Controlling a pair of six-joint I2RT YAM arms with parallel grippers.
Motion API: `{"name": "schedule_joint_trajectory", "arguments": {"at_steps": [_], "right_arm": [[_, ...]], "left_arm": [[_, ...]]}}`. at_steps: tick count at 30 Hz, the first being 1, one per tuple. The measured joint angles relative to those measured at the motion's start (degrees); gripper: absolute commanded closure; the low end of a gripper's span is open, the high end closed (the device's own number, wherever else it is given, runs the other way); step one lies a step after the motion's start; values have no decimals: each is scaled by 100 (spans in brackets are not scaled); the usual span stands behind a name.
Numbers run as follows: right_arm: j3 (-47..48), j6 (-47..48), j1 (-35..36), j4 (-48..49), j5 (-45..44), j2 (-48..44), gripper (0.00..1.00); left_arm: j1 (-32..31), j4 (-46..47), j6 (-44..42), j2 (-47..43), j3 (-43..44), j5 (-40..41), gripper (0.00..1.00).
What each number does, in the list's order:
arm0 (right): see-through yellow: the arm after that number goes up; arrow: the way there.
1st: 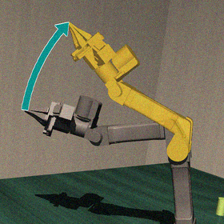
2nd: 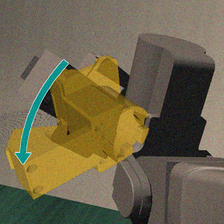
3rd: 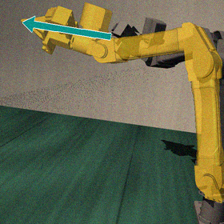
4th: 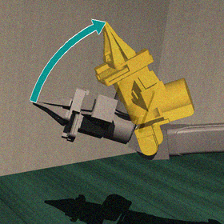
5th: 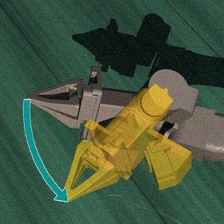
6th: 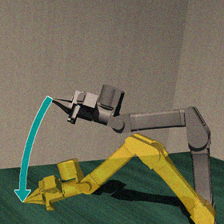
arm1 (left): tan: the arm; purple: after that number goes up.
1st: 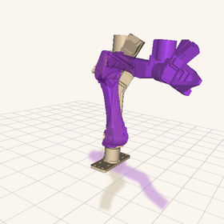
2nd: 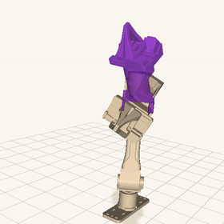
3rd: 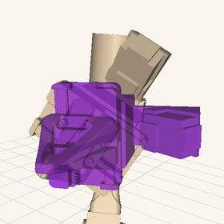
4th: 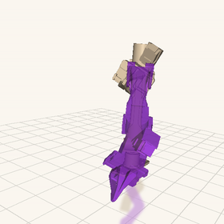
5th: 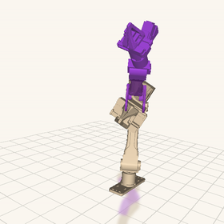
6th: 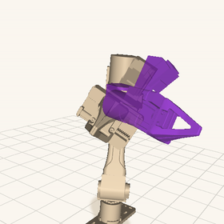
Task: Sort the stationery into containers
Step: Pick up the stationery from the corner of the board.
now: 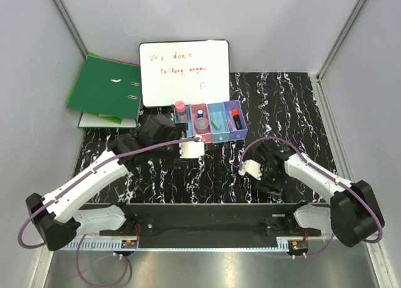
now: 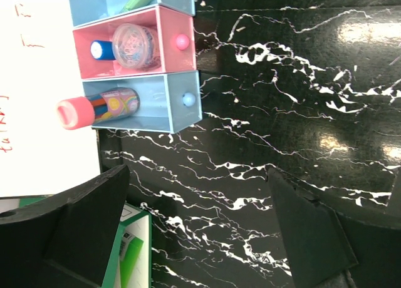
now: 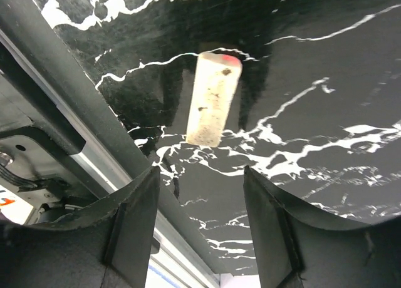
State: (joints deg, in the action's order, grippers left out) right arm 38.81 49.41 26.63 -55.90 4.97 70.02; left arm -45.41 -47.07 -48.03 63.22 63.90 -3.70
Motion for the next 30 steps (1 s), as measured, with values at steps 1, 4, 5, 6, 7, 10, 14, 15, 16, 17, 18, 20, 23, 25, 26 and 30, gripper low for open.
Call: {"name": "schedule_joint_trajectory", "arguments": {"at_steps": [1, 4, 5, 6, 7, 10, 14, 15, 16, 17, 18, 20, 23, 25, 26, 30], "right_arm": [[-66, 26, 0, 31, 0, 0, 38], [-188, 79, 2, 157, 20, 4, 39], [-212, 92, 2, 199, 20, 13, 39], [-227, 98, 4, 254, 28, 39, 40], [-238, 101, 7, 313, 46, 87, 41], [-247, 114, 28, 538, 63, 315, 43], [-219, 114, 44, 726, 22, 562, 56], [-210, 116, 44, 737, 4, 581, 60], [-205, 114, 46, 774, -28, 597, 62], [-205, 109, 48, 815, -72, 608, 66], [-205, 98, 48, 841, -98, 614, 65], [-208, 87, 55, 855, -101, 614, 73], [-214, 52, 68, 870, -114, 610, 88], [-219, 28, 70, 868, -140, 592, 96], [-219, -2, 70, 866, -157, 568, 98], [-212, -72, 72, 848, -197, 535, 100]], "left_arm": [[0, -11, -2, 48, 76, 17, 1], [0, 2, 0, 179, 299, 59, 1], [0, 4, -2, 203, 352, 68, 1], [0, 4, 0, 232, 402, 72, 1], [0, 2, 0, 256, 448, 74, 1], [0, 4, 0, 304, 514, 74, 1], [-2, -7, 0, 332, 516, 76, 1], [-2, -11, 0, 332, 514, 76, 1], [-2, -9, 0, 332, 516, 76, 1], [-2, -9, 0, 332, 516, 76, 1], [-2, -11, 2, 332, 516, 76, 1], [-2, -15, 2, 332, 516, 76, 1], [-2, -24, 2, 332, 516, 76, 1], [-2, -35, 2, 332, 516, 76, 1], [-2, -46, 2, 332, 516, 74, 1], [-2, -48, 17, 332, 516, 74, 1]]}}
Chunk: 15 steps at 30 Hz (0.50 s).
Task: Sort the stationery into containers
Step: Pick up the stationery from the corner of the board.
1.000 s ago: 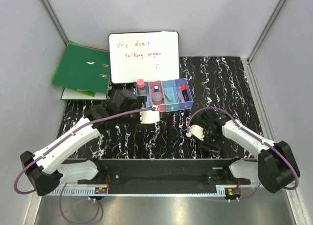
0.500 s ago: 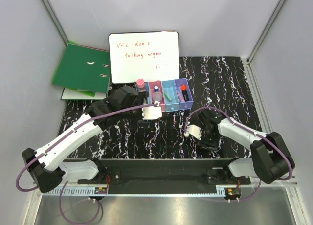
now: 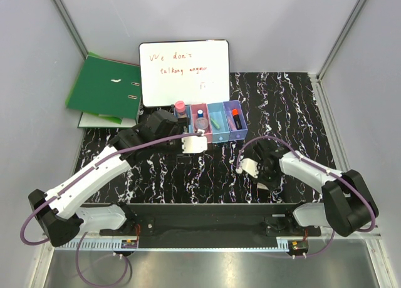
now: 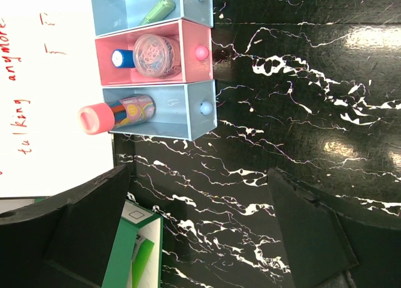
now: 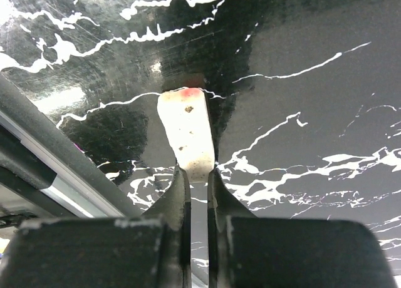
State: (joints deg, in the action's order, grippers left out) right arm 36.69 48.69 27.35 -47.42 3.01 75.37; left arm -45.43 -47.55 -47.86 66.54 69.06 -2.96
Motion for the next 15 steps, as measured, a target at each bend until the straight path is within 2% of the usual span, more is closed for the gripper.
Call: {"name": "schedule_joint_trajectory", "arguments": {"at_steps": [9, 15], "right_arm": [[192, -229, 7, 122, 98, -15, 100], [422, -223, 13, 219, 120, -415, 100]], "left_arm": [[0, 2, 94, 0, 0, 0, 1], [0, 7, 133, 0, 0, -2, 1]]}}
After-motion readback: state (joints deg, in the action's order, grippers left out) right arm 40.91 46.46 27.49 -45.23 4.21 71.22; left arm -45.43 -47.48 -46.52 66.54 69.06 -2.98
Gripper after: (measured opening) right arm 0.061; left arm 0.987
